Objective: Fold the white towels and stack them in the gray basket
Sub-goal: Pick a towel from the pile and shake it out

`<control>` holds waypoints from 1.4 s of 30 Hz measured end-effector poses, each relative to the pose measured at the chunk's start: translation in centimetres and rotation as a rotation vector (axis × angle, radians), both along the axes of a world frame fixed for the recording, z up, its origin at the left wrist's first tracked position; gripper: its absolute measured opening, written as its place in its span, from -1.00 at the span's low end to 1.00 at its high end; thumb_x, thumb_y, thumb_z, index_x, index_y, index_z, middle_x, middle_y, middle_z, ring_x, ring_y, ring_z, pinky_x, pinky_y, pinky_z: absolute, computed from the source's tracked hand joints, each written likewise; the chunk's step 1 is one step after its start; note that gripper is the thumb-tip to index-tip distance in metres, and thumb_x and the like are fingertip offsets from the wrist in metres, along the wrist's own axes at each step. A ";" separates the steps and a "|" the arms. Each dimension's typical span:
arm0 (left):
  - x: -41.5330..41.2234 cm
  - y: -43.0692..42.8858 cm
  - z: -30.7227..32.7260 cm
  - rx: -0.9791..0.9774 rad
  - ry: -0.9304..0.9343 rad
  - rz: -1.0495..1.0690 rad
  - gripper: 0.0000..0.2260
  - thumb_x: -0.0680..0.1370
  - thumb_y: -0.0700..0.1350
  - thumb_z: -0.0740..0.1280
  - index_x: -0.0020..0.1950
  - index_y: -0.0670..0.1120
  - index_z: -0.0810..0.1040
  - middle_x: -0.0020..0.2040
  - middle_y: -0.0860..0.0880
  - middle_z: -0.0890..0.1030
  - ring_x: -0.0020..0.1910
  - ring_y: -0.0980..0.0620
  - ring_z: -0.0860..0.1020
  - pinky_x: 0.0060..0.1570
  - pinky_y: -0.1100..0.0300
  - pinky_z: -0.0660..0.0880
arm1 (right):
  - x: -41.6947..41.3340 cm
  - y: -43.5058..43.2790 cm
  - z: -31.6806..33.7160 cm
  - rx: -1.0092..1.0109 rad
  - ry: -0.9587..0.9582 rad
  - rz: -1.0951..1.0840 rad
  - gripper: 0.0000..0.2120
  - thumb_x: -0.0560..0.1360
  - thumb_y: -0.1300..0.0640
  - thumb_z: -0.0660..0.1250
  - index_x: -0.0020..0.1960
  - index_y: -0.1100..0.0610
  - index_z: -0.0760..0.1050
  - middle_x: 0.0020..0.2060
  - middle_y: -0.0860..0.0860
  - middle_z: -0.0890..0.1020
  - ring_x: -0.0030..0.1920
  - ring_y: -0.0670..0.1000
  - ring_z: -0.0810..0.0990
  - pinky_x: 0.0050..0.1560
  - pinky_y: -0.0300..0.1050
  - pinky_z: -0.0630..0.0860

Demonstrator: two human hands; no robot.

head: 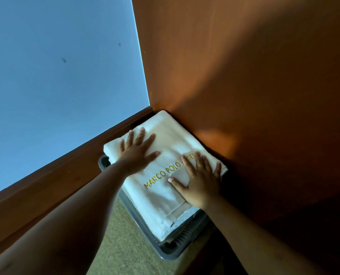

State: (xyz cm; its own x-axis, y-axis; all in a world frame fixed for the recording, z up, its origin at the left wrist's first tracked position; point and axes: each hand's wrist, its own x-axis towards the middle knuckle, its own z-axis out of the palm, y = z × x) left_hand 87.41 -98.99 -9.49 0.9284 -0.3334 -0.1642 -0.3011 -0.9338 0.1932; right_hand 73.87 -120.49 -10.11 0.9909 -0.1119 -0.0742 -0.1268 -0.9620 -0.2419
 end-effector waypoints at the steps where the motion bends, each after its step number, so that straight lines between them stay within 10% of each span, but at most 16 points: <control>1: -0.6 0.6 0.4 0.017 -0.007 -0.036 -0.25 0.49 0.53 -0.06 0.62 0.29 -0.12 0.64 0.09 -0.28 0.60 -0.11 -0.33 0.53 -0.20 -0.22 | -0.1 -0.2 0.3 0.000 0.034 0.009 -0.08 0.34 -0.63 -0.10 0.60 -0.25 -0.10 0.63 0.07 -0.09 0.61 0.12 -0.11 0.48 0.32 -0.32; 13: -21.4 20.9 4.7 -0.071 -0.053 0.220 -0.26 0.49 0.47 -0.11 0.63 0.21 0.06 0.64 0.09 -0.08 0.62 0.07 -0.14 0.53 0.05 -0.26 | -6.1 13.5 8.1 0.010 -0.030 0.315 -0.25 0.44 -0.48 0.17 0.50 -0.11 0.28 0.44 0.00 0.41 0.45 0.06 0.35 0.51 0.22 0.05; 20: -43.2 38.5 6.8 -0.103 -0.012 0.604 -0.07 0.33 0.61 -0.28 0.47 0.20 0.41 0.56 0.12 0.32 0.55 0.12 0.25 0.58 -0.10 -0.11 | -17.1 34.0 10.3 0.142 -0.054 0.673 -0.61 0.56 -0.21 0.26 0.31 -0.06 0.49 0.18 -0.08 0.60 0.08 -0.02 0.59 -0.01 -0.10 0.55; 30: -78.7 58.6 9.3 -0.263 -0.179 1.184 -0.71 0.63 0.21 0.23 0.18 0.14 0.64 0.16 0.13 0.67 0.15 0.09 0.61 0.25 0.04 0.47 | -41.8 63.6 12.0 0.249 0.064 1.190 -0.71 0.56 -0.16 0.29 0.23 -0.10 0.54 -0.23 -0.15 0.61 -0.17 -0.10 0.59 -0.18 -0.13 0.55; 42: -90.7 71.7 6.4 -0.454 -0.234 1.508 -0.80 0.64 0.13 0.28 0.14 0.13 0.64 0.01 0.19 0.65 0.01 0.19 0.59 0.05 0.18 0.54 | -51.0 87.0 10.8 0.216 0.178 1.475 -0.75 0.54 -0.12 0.30 0.19 -0.14 0.55 -0.19 -0.18 0.59 -0.12 -0.11 0.57 -0.21 -0.13 0.51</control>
State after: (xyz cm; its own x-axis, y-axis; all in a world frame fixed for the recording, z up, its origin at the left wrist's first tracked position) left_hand -3.27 -27.28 -3.11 0.4284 0.8951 -0.1236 0.7438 -0.2717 0.6106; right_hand 22.91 -33.45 0.67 0.1772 0.9803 -0.0870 0.8556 -0.1971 -0.4786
